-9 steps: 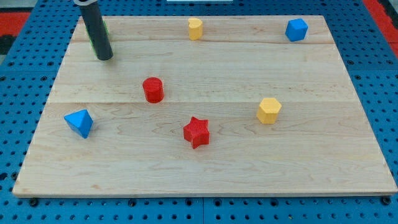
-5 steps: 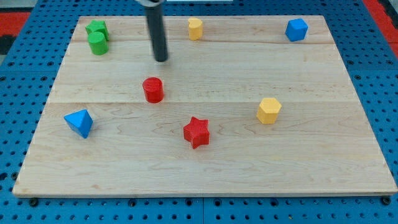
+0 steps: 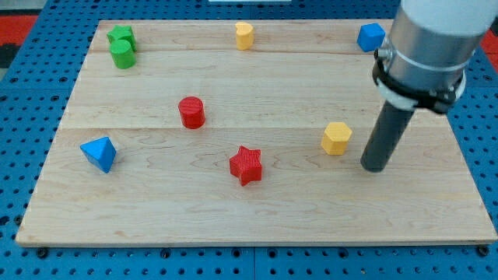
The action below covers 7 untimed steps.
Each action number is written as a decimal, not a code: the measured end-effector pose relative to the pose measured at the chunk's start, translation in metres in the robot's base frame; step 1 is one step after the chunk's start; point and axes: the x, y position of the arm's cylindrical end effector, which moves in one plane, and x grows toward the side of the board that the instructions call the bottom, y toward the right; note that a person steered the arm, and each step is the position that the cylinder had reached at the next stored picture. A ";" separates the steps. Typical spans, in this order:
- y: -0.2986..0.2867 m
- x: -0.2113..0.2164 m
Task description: Push yellow hexagon towards center
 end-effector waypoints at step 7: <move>-0.062 -0.045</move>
